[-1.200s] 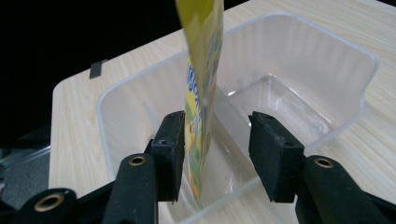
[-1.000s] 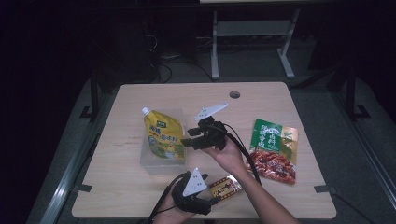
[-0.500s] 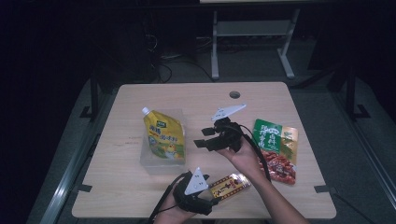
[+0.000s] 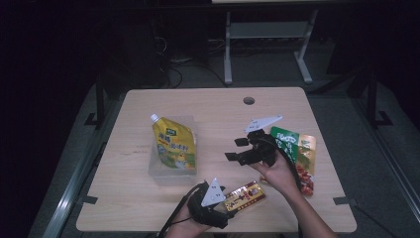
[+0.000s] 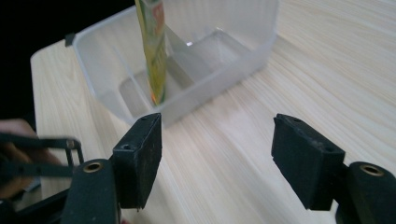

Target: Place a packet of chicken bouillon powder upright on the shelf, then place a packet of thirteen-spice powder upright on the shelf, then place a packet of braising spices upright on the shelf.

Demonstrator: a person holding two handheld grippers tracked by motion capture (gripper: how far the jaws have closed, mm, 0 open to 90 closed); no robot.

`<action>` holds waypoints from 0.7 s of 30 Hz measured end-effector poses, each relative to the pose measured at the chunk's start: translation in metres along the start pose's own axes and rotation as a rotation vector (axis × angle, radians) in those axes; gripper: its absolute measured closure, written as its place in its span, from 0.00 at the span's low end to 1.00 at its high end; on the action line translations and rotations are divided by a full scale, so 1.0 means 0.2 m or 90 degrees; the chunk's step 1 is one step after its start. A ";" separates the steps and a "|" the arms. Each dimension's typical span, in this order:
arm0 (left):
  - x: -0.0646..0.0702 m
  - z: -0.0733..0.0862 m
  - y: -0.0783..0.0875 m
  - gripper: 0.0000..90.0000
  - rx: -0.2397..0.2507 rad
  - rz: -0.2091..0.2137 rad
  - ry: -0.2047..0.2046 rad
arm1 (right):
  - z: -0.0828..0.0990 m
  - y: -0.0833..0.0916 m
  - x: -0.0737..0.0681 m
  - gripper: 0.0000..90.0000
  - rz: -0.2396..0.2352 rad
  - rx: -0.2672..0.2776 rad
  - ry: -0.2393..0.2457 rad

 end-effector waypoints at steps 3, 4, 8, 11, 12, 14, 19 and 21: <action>0.00 0.00 -0.02 0.26 -0.010 0.000 -0.009 | 0.07 0.04 0.03 0.36 0.008 -0.011 -0.010; 0.01 0.01 -0.02 0.26 -0.015 0.004 -0.008 | 0.09 0.05 0.04 0.36 0.011 -0.013 -0.012; 0.01 0.00 -0.03 0.26 -0.020 0.006 -0.013 | 0.18 0.09 0.07 0.35 0.022 -0.031 -0.027; 0.02 0.00 -0.04 0.26 -0.021 0.009 -0.013 | 0.22 0.12 0.10 0.35 0.026 -0.032 -0.039; 0.02 0.00 -0.04 0.26 -0.018 0.010 -0.009 | 0.23 0.13 0.10 0.35 0.027 -0.033 -0.047; 0.02 0.01 -0.04 0.26 -0.024 0.012 -0.011 | 0.26 0.15 0.12 0.35 0.031 -0.026 -0.052; 0.01 0.01 -0.04 0.25 -0.031 0.004 -0.017 | 0.33 0.18 0.16 0.33 0.028 -0.026 -0.082; 0.01 0.01 -0.04 0.25 -0.031 0.003 -0.017 | 0.37 0.19 0.17 0.33 0.033 -0.032 -0.087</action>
Point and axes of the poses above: each handheld gripper's, and its own axes: y roughly backward along the jaws, z roughly out of its underside, x roughly to its right, the point moved 8 cm from there along -y, roughly forward along the jaws, and after that the axes turned 12 degrees about z, right-handed, at the moved point
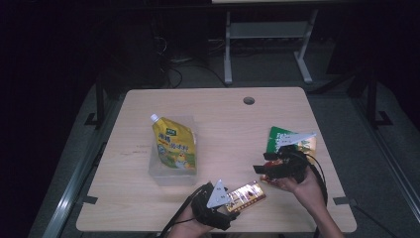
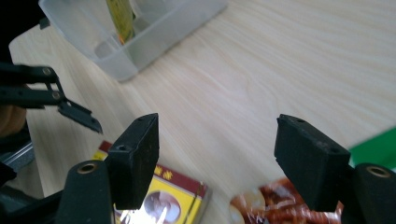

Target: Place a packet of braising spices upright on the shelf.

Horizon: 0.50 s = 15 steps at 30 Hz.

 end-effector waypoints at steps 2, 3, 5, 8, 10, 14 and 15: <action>0.00 0.00 0.00 0.25 -0.002 0.000 -0.002 | 0.03 0.00 0.01 0.33 0.001 -0.008 -0.004; 0.00 0.00 -0.01 0.25 -0.004 0.000 -0.002 | 0.05 0.00 0.01 0.33 0.006 -0.010 -0.006; 0.00 0.00 -0.01 0.25 -0.011 0.001 -0.003 | 0.07 0.01 0.01 0.33 0.008 -0.011 -0.009; 0.01 0.00 -0.02 0.25 -0.016 0.000 -0.007 | 0.09 0.02 0.02 0.32 0.012 -0.012 -0.014; 0.01 0.01 -0.03 0.25 -0.023 0.001 -0.008 | 0.11 0.04 0.01 0.32 0.016 -0.012 -0.023; 0.01 0.01 -0.05 0.25 -0.026 0.000 -0.005 | 0.14 0.04 0.01 0.31 0.023 -0.003 -0.021; 0.01 0.01 -0.05 0.25 -0.027 -0.001 -0.006 | 0.15 0.04 0.01 0.31 0.023 -0.005 -0.025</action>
Point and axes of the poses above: each handheld gripper's, and its own axes: y roughly backward along the jaws, z roughly out of its underside, x roughly to its right, the point moved 8 cm from there along -y, roughly forward along the jaws, and after that the axes turned 12 degrees about z, right-handed, at the moved point
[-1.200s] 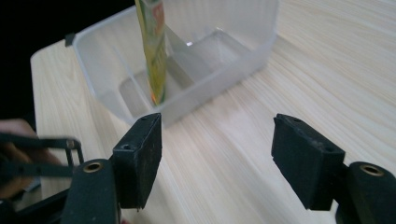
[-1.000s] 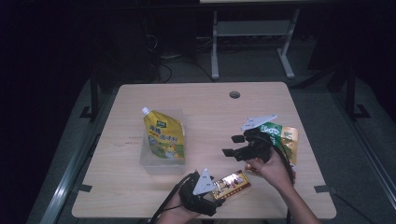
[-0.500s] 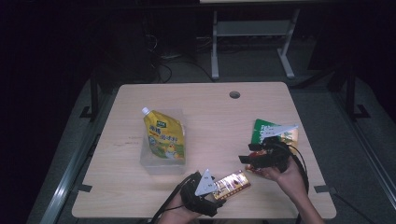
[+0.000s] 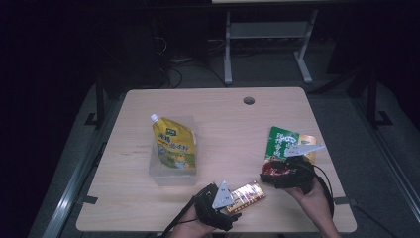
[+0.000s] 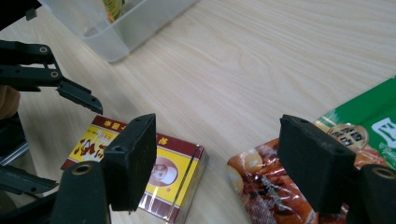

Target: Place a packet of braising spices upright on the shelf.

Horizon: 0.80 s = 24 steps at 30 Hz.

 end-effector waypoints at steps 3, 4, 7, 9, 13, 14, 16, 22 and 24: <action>-0.01 0.01 -0.02 0.25 -0.012 -0.006 0.001 | 0.01 0.01 -0.01 0.31 0.004 0.010 -0.001; -0.01 0.01 -0.02 0.25 -0.017 -0.009 -0.004 | 0.01 0.02 0.00 0.31 0.005 0.013 0.000; -0.02 0.02 -0.04 0.26 -0.031 -0.011 -0.011 | 0.01 0.03 0.00 0.30 0.012 0.022 -0.002; -0.03 0.03 -0.04 0.27 -0.037 -0.008 -0.010 | 0.02 0.04 0.01 0.30 0.015 0.023 -0.007; -0.03 0.03 -0.05 0.30 -0.043 -0.012 -0.008 | 0.02 0.03 0.01 0.30 0.017 0.019 -0.008; -0.04 0.03 -0.06 0.31 -0.044 -0.013 -0.009 | 0.02 0.03 0.01 0.30 0.019 0.017 -0.008; -0.04 0.03 -0.06 0.33 -0.047 -0.008 -0.005 | 0.02 0.04 0.01 0.29 0.022 0.021 -0.002; -0.04 0.04 -0.08 0.32 -0.066 -0.005 -0.005 | 0.02 0.05 0.02 0.28 0.032 0.025 -0.009; -0.04 0.04 -0.08 0.33 -0.067 0.000 -0.003 | 0.02 0.05 0.02 0.28 0.032 0.027 -0.008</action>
Point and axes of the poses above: each handheld gripper's, and its own axes: y roughly backward along the jaws, z roughly out of its underside, x roughly to its right, the point moved 8 cm from there along -y, roughly forward along the jaws, and after that the axes turned 12 degrees about z, right-handed, at the moved point
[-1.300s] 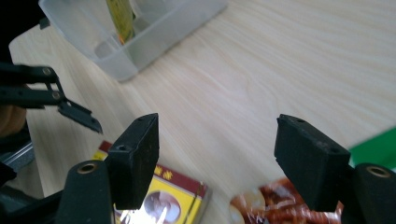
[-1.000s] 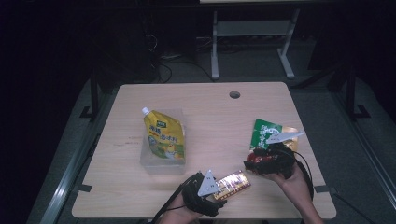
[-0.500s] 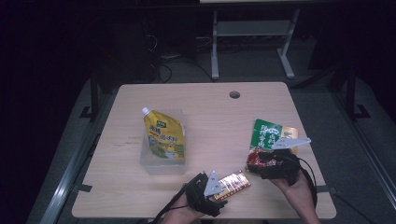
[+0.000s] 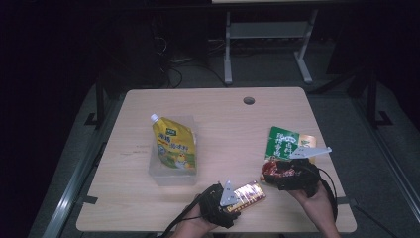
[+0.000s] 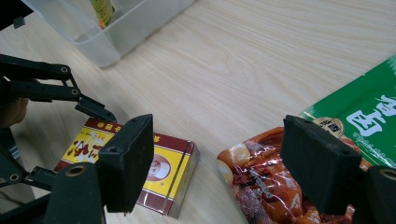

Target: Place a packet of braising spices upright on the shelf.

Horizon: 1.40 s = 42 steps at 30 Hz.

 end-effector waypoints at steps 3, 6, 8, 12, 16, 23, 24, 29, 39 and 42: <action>0.00 0.00 0.00 0.33 0.005 0.003 0.008 | 0.00 0.00 0.00 0.28 0.000 -0.003 0.000; 0.00 0.00 0.00 0.34 0.009 0.006 0.018 | 0.00 -0.01 -0.01 0.28 -0.004 -0.001 0.000; 0.00 0.00 0.00 0.35 0.010 0.004 0.019 | 0.00 -0.01 -0.01 0.27 -0.008 -0.007 -0.002; 0.00 0.00 0.00 0.36 0.010 -0.012 0.013 | 0.01 -0.02 -0.02 0.26 -0.005 -0.016 -0.003; -0.02 -0.01 0.01 0.36 0.016 -0.027 0.017 | 0.01 -0.03 -0.02 0.25 -0.005 -0.018 -0.001; -0.04 -0.02 0.04 0.36 0.039 -0.050 0.025 | -0.01 -0.03 -0.03 0.23 -0.008 -0.011 -0.019; -0.05 -0.02 0.05 0.36 0.043 -0.056 0.024 | -0.01 -0.04 -0.04 0.23 -0.007 -0.017 -0.018; -0.06 -0.03 0.08 0.36 0.057 -0.068 0.030 | -0.02 -0.06 -0.07 0.22 -0.011 -0.022 -0.002; -0.08 -0.06 0.15 0.36 0.099 -0.097 0.040 | -0.07 -0.08 -0.11 0.18 -0.018 -0.017 0.003; -0.10 -0.06 0.17 0.36 0.106 -0.107 0.039 | -0.07 -0.09 -0.11 0.17 -0.021 -0.022 -0.004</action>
Point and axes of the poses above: each handheld gripper's, and its own axes: y roughly backward along the jaws, z roughly out of its underside, x roughly to its right, the point moved 8 cm from there along -y, roughly forward along the jaws, and after that the axes turned 12 degrees about z, right-handed, at the moved point
